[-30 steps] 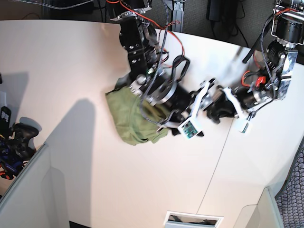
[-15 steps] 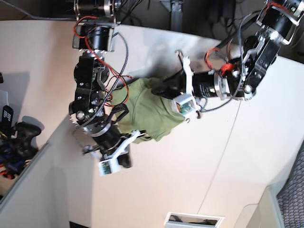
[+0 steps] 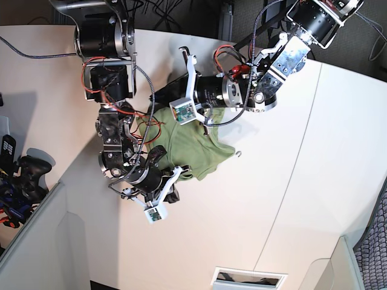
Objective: Layout the t-shirt on the table in an organized manner, then fold the t-shirt properly
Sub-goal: 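Fold the held shirt end over onto the bundle with the right gripper, then press and square the folded shirt with both grippers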
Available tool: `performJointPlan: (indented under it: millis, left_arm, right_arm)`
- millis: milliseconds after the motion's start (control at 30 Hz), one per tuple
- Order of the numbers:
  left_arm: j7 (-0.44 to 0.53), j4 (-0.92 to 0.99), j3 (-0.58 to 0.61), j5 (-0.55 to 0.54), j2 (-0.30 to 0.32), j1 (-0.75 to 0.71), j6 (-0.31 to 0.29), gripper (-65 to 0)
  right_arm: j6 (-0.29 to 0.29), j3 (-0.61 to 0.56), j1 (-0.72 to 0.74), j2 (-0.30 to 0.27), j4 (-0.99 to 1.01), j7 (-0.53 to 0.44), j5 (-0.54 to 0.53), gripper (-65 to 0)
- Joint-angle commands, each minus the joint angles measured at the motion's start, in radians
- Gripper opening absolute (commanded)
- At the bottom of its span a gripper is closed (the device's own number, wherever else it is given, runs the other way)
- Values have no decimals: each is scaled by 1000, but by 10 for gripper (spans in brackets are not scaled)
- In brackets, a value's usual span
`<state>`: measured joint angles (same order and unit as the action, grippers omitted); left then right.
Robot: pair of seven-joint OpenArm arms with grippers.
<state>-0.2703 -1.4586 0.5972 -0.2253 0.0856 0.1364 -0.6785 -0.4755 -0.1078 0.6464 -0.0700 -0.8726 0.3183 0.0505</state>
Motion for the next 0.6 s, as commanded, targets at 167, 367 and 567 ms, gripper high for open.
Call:
performJointPlan:
  millis: [167,367,567]
  left_arm:
    - [91,116,-84,2,-5,35,65,-633]
    - [93,165,-239,-5,22,50,65,-633]
    - [96,173,-252,-26,112,79,65,-633]
  right_arm:
    - [0,-150,40,-24,29,-30,79,-650]
    - [0,-219,30,-95,23,3,74,-650]
    - [0,-224,-30,-147,-34,108,-63,-650]
